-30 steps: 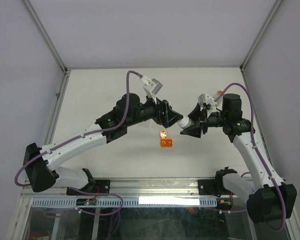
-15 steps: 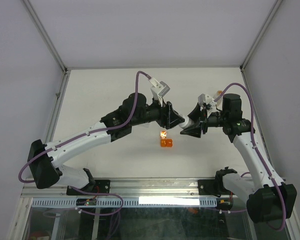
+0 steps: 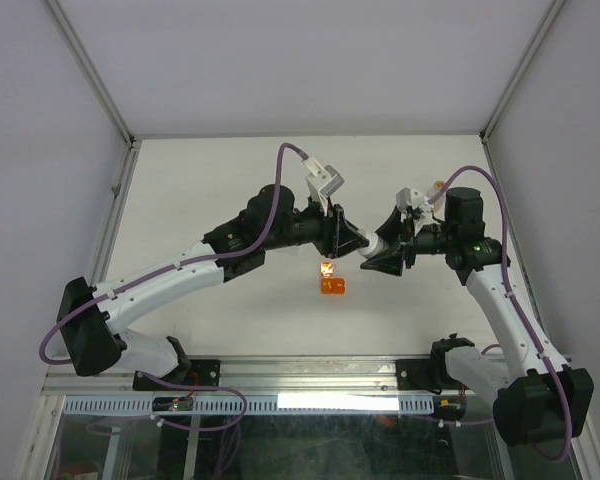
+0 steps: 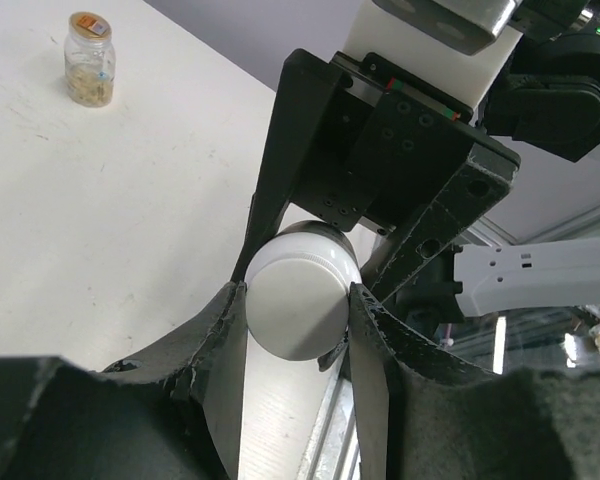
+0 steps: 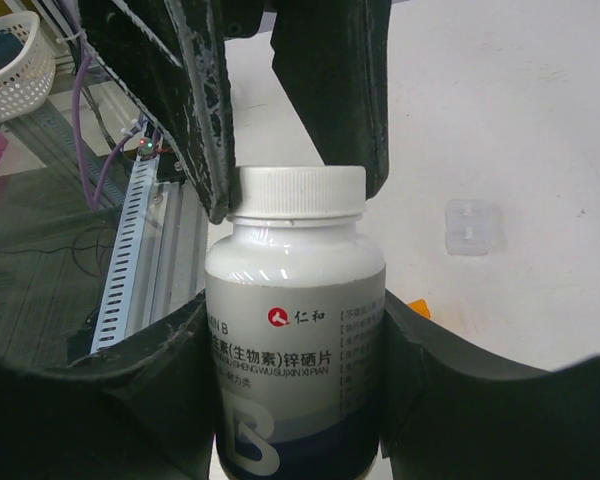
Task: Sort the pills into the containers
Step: Screw the lid of the pill bottle onto the pill bottle.
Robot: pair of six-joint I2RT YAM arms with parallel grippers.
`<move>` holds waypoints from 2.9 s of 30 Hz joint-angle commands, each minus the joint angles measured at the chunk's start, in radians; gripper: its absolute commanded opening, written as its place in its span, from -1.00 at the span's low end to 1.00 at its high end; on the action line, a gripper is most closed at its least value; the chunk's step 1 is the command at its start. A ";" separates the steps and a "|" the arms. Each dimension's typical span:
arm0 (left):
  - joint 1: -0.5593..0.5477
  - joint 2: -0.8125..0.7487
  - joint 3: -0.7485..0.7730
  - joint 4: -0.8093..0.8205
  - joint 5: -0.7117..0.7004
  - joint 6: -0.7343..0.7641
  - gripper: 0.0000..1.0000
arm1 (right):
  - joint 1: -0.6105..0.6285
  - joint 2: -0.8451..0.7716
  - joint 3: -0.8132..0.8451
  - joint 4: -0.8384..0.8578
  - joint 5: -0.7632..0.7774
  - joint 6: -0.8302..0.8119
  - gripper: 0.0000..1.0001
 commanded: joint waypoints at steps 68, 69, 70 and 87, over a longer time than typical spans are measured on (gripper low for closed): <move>-0.013 -0.044 -0.044 0.110 -0.066 -0.030 0.18 | -0.004 -0.015 0.031 0.036 -0.009 0.005 -1.00; -0.012 -0.040 -0.042 0.109 -0.059 -0.029 0.14 | -0.004 -0.015 0.031 0.036 -0.009 0.005 -1.00; -0.012 -0.037 -0.042 0.110 -0.052 -0.028 0.09 | -0.004 -0.015 0.030 0.035 -0.010 0.005 -1.00; 0.019 0.021 -0.096 0.177 0.614 0.427 -0.82 | -0.005 -0.020 0.031 0.036 -0.012 0.005 -1.00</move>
